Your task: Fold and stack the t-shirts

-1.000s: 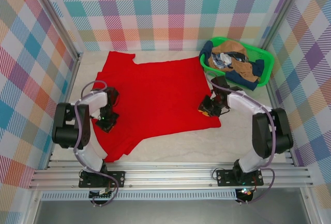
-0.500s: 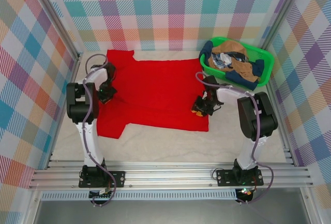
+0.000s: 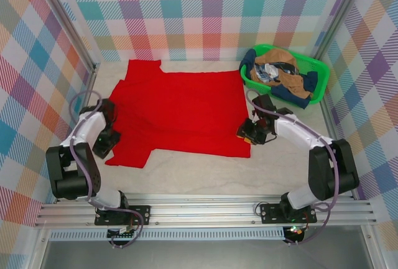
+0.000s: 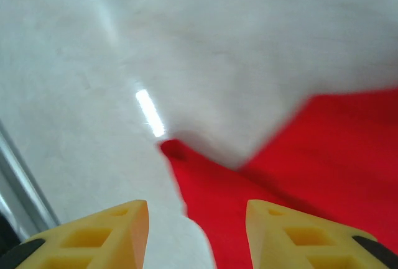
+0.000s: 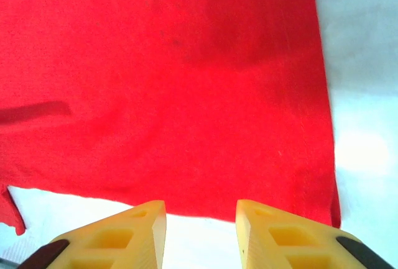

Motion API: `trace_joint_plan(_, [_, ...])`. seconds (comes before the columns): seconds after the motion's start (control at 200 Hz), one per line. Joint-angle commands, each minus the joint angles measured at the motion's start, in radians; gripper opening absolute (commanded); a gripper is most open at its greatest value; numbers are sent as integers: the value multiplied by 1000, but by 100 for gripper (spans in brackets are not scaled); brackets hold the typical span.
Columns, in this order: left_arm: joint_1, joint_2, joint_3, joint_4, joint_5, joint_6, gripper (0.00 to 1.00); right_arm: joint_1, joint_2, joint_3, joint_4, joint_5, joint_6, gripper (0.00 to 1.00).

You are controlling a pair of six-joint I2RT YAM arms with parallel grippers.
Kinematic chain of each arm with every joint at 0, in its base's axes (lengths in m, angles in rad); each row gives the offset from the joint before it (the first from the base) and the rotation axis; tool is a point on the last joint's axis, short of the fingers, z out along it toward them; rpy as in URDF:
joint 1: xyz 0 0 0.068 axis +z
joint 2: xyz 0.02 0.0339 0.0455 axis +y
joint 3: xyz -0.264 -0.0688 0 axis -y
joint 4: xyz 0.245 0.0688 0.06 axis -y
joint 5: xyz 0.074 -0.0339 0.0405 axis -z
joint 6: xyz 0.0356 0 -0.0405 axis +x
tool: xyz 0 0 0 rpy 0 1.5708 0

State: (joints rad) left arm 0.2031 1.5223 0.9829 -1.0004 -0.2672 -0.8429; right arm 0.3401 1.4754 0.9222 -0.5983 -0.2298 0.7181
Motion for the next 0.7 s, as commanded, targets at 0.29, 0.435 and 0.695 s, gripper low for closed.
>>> trace_joint_plan(0.29, [81, 111, -69, 131, 204, -31, 39, 4, 6, -109, 73, -107, 19, 36])
trace_joint_plan(0.435, [81, 75, -108, 120, 194, -91, 37, 2, 8, -120, 70, -102, 14, 36])
trace_joint_plan(0.695, [-1, -8, -54, 17, 81, -114, 0, -52, 16, -146, 20, -32, 46, 37])
